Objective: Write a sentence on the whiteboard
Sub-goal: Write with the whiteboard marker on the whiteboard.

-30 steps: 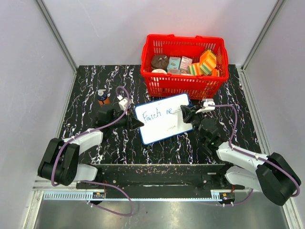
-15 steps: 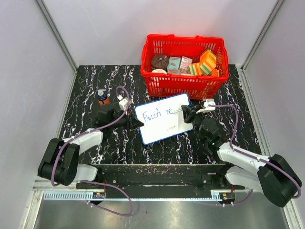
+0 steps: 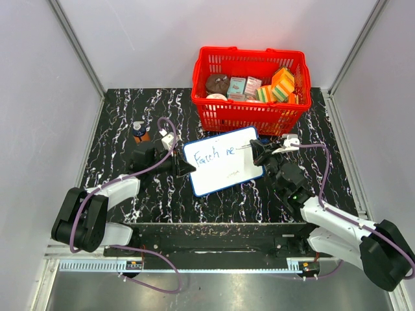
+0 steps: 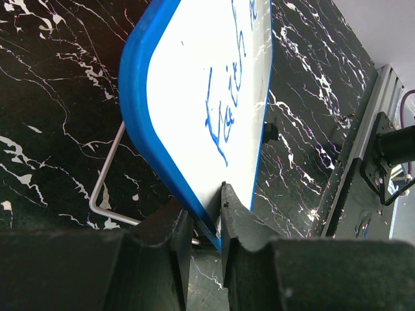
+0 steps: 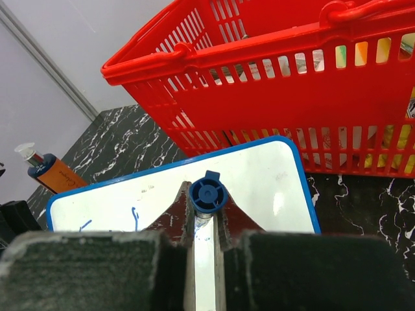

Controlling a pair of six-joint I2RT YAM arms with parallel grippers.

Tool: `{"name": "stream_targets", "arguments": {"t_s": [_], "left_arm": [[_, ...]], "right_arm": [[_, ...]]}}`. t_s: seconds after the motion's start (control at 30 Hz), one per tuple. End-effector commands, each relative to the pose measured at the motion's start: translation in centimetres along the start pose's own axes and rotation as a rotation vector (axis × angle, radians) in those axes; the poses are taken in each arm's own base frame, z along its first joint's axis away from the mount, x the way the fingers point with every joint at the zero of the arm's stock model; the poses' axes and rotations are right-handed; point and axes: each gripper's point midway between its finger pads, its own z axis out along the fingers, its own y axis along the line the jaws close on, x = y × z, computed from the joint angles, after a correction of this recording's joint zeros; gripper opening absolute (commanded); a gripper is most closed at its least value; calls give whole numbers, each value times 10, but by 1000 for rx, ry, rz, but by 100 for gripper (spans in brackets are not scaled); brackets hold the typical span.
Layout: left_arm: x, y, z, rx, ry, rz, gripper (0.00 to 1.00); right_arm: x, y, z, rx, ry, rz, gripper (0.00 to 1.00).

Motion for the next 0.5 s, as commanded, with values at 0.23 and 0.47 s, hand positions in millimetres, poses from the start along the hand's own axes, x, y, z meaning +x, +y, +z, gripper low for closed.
{"name": "stream_targets", "arguments": {"t_s": [0.23, 0.47], "left_arm": [[-12, 24, -1, -111, -35, 153, 0], [-12, 25, -1, -111, -35, 151, 0]], "right_arm": [[-11, 2, 5, 2, -22, -9, 0], [-12, 1, 9, 17, -24, -20, 0]]}}
